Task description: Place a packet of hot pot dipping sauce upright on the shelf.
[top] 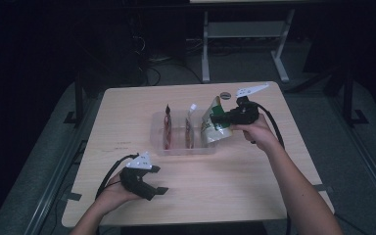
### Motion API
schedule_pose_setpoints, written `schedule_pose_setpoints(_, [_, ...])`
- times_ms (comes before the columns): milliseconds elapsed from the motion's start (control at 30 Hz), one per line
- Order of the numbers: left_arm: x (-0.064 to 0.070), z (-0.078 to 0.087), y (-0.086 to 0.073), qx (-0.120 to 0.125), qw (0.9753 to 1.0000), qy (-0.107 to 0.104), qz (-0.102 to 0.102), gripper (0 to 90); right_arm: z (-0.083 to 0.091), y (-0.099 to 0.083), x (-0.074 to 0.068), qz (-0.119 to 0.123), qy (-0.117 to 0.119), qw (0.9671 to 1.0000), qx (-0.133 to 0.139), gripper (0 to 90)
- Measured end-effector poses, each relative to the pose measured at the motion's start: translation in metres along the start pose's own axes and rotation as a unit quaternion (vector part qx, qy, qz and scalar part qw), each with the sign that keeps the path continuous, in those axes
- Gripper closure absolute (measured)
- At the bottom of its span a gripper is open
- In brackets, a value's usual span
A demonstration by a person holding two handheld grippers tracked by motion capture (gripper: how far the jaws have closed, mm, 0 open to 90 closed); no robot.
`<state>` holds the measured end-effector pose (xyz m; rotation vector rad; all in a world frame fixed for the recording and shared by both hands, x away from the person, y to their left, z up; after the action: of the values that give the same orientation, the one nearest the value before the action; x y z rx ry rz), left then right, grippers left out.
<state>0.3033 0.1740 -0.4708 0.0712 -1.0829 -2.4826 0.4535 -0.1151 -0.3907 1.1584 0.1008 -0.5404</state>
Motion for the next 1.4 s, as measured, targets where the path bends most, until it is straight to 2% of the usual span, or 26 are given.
schedule_pose_setpoints(500, [0.001, -0.005, 0.000, -0.006, 1.0000, -0.005, -0.005, 16.4, -0.010, -0.001, 0.005, -0.008, -0.006, 0.9999, 0.001, 89.6])
schedule_pose_setpoints(567, [0.001, -0.005, 0.000, -0.005, 1.0000, -0.005, -0.005, 16.4, -0.010, 0.000, 0.006, -0.007, -0.014, 0.9999, 0.002, 86.8])
schedule_pose_setpoints(600, [0.001, -0.005, 0.000, -0.005, 1.0000, -0.005, -0.004, 16.4, -0.010, 0.000, 0.008, -0.001, -0.028, 0.9996, -0.002, 85.2])
schedule_pose_setpoints(667, [0.001, -0.005, 0.000, -0.006, 1.0000, -0.006, -0.004, 16.4, -0.010, 0.000, 0.010, -0.003, -0.037, 0.9993, -0.001, 82.9])
schedule_pose_setpoints(967, [0.001, -0.006, 0.000, -0.007, 0.9999, -0.006, -0.005, 16.4, -0.007, 0.002, 0.009, -0.006, -0.036, 0.9993, 0.006, 77.4])
schedule_pose_setpoints(1133, [0.001, -0.004, 0.002, -0.005, 1.0000, -0.003, -0.007, 16.4, -0.002, 0.005, 0.006, -0.006, -0.041, 0.9990, 0.015, 65.6])
schedule_pose_setpoints(1200, [0.000, -0.003, 0.002, -0.003, 1.0000, -0.003, -0.006, 16.4, 0.002, 0.006, 0.003, -0.007, -0.042, 0.9989, 0.017, 55.3])
schedule_pose_setpoints(1233, [0.000, -0.003, 0.002, -0.002, 1.0000, -0.002, -0.007, 16.4, 0.004, 0.006, 0.001, -0.005, -0.051, 0.9986, 0.017, 48.5])
schedule_pose_setpoints(1300, [-0.001, -0.003, 0.002, 0.000, 1.0000, -0.001, 0.000, 16.4, 0.006, 0.005, -0.002, -0.004, -0.065, 0.9978, 0.013, 41.8])
schedule_pose_setpoints(1400, [-0.003, -0.002, 0.002, 0.002, 1.0000, 0.000, 0.003, 16.4, 0.008, 0.004, -0.004, -0.006, -0.068, 0.9976, 0.009, 33.4])
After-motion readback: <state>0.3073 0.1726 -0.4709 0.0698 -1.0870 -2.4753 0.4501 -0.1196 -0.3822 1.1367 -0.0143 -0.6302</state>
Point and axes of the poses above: each handheld gripper's, and its own axes: z roughly backward along the jaws, y roughly out of its top, x roughly to its right, the point moved 5 cm from there along -z, roughly forward along the jaws
